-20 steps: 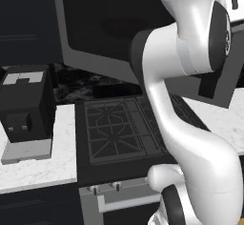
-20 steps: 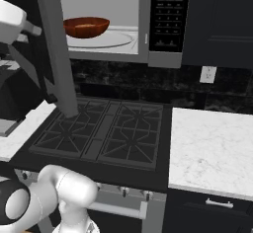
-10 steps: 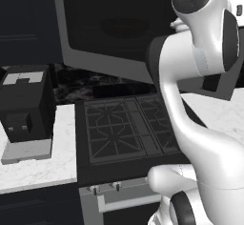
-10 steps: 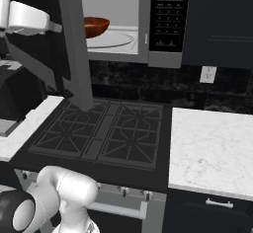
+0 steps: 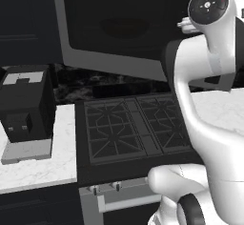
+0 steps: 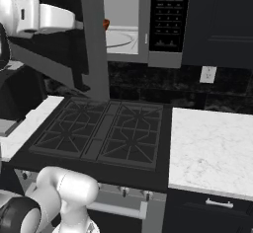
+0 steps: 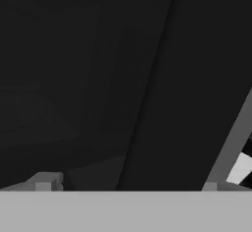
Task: Open the microwave, place the bowl with waffle inside the microwave, then close the microwave door and turn it on.
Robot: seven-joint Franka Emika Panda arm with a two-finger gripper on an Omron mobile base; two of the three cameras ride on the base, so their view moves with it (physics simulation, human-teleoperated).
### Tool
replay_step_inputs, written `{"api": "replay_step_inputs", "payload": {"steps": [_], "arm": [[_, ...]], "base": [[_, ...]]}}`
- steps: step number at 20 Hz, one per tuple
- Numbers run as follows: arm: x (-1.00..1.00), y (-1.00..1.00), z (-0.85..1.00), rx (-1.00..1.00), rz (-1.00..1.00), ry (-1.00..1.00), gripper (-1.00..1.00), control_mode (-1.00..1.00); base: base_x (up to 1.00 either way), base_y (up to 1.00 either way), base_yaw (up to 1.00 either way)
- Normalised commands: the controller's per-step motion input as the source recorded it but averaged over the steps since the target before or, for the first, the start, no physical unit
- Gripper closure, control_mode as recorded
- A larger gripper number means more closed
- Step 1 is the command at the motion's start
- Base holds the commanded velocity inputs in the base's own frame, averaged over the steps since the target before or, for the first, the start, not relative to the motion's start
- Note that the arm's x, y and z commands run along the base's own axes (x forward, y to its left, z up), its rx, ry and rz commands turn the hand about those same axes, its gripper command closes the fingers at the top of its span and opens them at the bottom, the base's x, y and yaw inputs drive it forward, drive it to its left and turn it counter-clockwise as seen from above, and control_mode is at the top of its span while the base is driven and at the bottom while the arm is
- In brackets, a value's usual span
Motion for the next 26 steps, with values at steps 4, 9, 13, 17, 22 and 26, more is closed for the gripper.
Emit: {"api": "replay_step_inputs", "payload": {"steps": [4,9,13,17,22,26], "arm": [[0.74,-0.02,-0.01,0.00,0.01,-0.06,-1.00,-1.00],[0.77,-0.01,-0.02,0.00,0.01,-0.07,-1.00,-1.00],[0.84,0.00,-0.26,0.07,0.06,-0.16,-1.00,-1.00],[0.81,0.00,-0.26,0.10,0.07,-0.18,-1.00,-1.00],[0.62,0.00,-0.09,0.07,0.07,-0.11,-1.00,-1.00],[0.56,0.00,0.00,0.01,0.05,0.00,-1.00,-1.00]], "base": [[0.00,0.00,0.00],[0.00,0.00,0.00],[0.00,0.00,0.00],[0.00,0.00,0.00],[0.00,0.00,0.00],[0.00,0.00,0.00]]}}
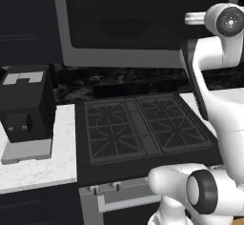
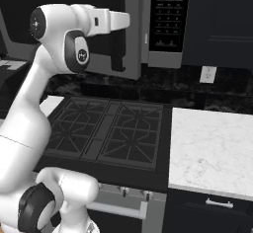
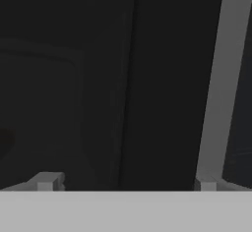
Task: Open the microwave, place the bowl with waffle inside the microwave, then close the microwave door and turn it on.
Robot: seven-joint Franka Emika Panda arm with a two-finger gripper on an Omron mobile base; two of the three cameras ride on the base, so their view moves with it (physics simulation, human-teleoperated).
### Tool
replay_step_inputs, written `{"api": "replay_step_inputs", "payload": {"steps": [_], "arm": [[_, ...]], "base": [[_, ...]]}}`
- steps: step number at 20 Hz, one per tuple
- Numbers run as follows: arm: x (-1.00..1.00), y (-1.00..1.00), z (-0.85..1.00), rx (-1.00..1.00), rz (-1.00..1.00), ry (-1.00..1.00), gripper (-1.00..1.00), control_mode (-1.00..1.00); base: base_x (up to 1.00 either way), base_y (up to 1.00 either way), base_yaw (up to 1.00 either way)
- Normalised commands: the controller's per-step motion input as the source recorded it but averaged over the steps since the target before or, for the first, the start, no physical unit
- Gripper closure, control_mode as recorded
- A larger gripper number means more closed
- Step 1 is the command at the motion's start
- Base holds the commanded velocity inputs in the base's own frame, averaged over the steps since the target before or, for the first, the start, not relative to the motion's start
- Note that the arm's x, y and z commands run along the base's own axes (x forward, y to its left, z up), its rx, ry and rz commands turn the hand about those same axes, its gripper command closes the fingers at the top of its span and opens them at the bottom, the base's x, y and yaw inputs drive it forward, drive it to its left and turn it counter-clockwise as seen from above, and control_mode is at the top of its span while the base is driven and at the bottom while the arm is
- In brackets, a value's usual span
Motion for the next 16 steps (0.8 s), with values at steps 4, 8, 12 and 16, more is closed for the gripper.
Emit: {"api": "replay_step_inputs", "payload": {"steps": [4,8,12,16], "arm": [[0.76,0.00,0.02,0.00,0.05,0.01,-1.00,-1.00],[0.80,0.00,0.01,0.00,0.05,0.00,-1.00,-1.00],[0.82,0.00,0.00,0.00,0.04,0.00,-1.00,-1.00],[0.61,0.00,0.00,0.00,0.02,0.00,-1.00,-1.00]], "base": [[0.00,0.00,0.00],[0.00,0.00,0.00],[0.00,0.00,0.00],[0.00,0.00,0.00]]}}
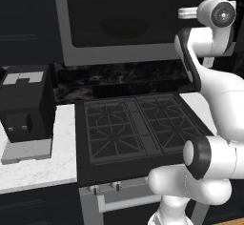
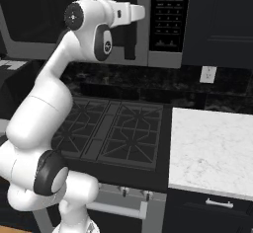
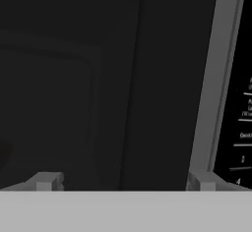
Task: Open the microwave, place the bowl with waffle inside the microwave, then close the microwave door and turn it on.
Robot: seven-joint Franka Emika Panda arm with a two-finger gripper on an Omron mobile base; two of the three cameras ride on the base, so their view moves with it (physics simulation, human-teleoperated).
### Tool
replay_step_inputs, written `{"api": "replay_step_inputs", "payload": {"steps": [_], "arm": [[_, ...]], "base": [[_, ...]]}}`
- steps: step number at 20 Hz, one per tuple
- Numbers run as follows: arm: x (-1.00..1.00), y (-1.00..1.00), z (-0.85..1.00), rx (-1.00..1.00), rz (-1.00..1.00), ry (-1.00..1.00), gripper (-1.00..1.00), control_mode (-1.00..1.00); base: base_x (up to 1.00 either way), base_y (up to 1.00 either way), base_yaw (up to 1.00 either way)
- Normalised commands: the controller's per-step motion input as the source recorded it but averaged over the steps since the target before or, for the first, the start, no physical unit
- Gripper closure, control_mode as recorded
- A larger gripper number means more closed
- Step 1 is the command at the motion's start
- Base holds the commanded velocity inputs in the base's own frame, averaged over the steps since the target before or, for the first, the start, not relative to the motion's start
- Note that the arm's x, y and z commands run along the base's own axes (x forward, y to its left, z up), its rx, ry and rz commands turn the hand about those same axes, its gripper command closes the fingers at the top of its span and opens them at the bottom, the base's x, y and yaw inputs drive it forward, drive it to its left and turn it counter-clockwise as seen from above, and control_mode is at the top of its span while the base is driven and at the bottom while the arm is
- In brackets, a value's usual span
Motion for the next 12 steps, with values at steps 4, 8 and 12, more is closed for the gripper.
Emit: {"api": "replay_step_inputs", "payload": {"steps": [4,8,12], "arm": [[0.53,0.00,0.00,0.00,0.01,0.00,-1.00,-1.00],[0.04,0.00,0.00,0.00,0.03,-0.01,-1.00,-1.00],[-0.59,0.10,0.07,0.01,0.04,-0.16,-1.00,-1.00]], "base": [[0.00,0.00,0.00],[0.00,0.00,0.00],[0.00,0.00,0.00]]}}
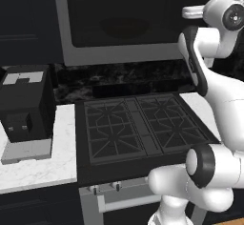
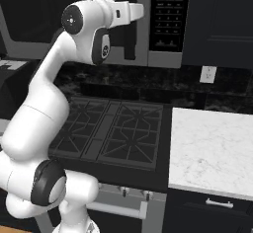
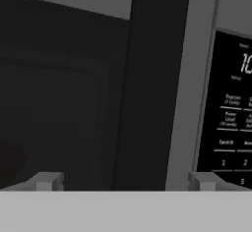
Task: Open the microwave, place the bowl with waffle inside the microwave, then close the microwave door and turn it on.
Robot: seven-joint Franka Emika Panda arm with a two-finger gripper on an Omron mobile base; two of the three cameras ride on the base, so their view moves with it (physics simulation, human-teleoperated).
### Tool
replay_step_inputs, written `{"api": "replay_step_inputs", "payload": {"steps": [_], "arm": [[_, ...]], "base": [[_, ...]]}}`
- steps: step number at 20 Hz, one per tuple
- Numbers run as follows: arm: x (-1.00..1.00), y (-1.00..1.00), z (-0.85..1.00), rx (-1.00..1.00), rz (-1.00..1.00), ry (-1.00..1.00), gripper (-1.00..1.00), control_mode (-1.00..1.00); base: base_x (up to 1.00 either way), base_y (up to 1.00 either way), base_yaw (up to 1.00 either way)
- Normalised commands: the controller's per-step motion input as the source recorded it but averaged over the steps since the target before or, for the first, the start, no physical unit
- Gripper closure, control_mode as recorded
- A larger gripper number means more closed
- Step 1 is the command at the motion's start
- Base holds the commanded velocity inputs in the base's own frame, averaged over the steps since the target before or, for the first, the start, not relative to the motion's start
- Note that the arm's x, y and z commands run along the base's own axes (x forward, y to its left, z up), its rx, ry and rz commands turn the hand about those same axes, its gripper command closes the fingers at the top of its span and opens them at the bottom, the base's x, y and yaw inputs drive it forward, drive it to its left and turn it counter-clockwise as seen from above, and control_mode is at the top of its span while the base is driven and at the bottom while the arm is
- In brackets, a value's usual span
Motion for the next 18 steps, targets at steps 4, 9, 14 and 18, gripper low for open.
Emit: {"api": "replay_step_inputs", "payload": {"steps": [4,9,14,18], "arm": [[-0.73,0.09,0.14,0.00,0.06,-0.16,-1.00,-1.00],[-0.71,-0.30,0.01,0.00,0.08,-0.09,-1.00,-1.00],[-0.43,-0.78,-0.02,-0.03,0.11,-0.01,-1.00,-1.00],[-0.11,-0.68,0.00,-0.21,0.05,0.00,-1.00,-1.00]], "base": [[0.00,0.00,0.00],[0.00,0.00,0.00],[0.00,0.00,0.00],[0.00,0.00,0.00]]}}
